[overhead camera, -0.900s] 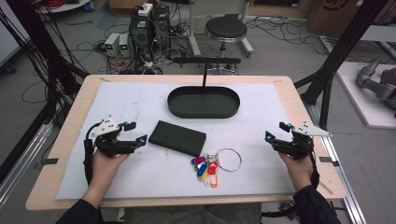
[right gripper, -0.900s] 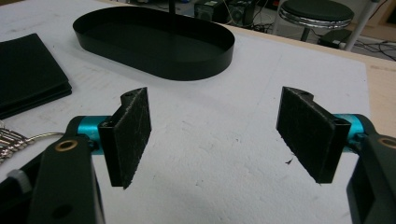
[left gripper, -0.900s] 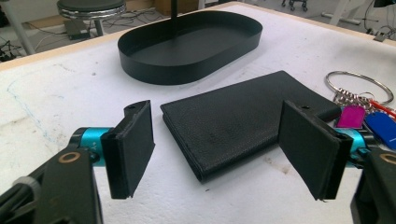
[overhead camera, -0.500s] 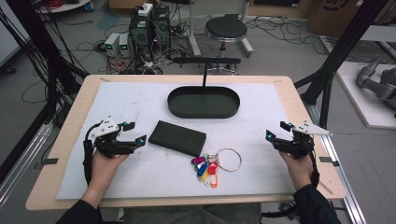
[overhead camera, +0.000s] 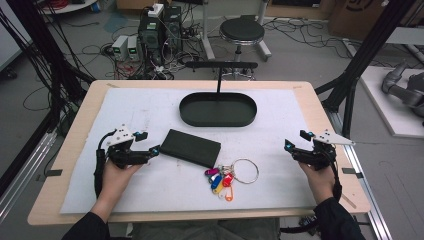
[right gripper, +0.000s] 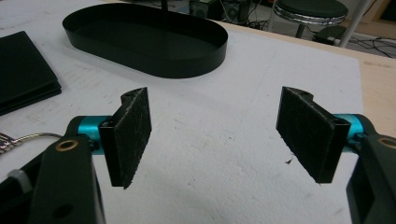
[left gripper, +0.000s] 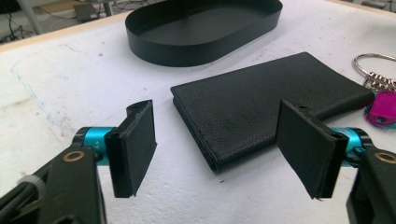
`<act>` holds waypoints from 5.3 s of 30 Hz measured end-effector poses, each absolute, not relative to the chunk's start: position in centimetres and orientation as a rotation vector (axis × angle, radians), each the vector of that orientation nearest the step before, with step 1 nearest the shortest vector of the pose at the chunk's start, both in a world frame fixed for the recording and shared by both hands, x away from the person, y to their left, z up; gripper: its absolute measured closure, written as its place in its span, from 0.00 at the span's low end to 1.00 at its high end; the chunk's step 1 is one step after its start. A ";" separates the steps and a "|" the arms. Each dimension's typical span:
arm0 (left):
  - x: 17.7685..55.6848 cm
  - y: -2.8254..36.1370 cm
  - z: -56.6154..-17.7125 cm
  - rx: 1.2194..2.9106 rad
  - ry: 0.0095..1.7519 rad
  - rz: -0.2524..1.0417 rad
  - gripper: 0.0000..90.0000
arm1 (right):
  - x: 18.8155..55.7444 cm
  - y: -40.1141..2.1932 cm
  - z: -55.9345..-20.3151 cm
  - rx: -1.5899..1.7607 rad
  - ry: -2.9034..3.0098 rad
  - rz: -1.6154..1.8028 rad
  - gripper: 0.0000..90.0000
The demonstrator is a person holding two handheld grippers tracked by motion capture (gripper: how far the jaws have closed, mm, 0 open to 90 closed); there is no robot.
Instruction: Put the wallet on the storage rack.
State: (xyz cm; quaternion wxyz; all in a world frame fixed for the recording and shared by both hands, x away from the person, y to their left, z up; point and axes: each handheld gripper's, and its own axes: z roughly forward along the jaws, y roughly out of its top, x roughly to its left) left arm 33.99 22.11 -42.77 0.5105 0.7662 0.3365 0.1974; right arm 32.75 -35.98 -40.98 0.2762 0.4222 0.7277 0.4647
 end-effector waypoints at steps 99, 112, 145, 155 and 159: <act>37.8 19.1 -44.9 1.817 1.173 0.096 0.79 | 33.0 -33.2 -41.3 1.034 2.017 1.205 0.30; 37.4 19.5 -44.2 1.771 1.178 0.066 0.96 | 32.7 -29.3 -40.8 0.933 2.096 1.299 0.30; 37.4 19.2 -42.4 1.674 1.239 0.024 0.96 | 32.7 -13.5 -44.1 0.465 2.500 0.930 0.63; 37.4 19.1 -42.4 1.682 1.232 0.037 0.95 | 32.8 -14.4 -42.7 0.449 2.498 1.001 0.91; 37.2 19.0 -42.2 1.689 1.191 0.079 0.90 | 33.4 -15.6 -41.5 0.480 2.487 1.099 0.93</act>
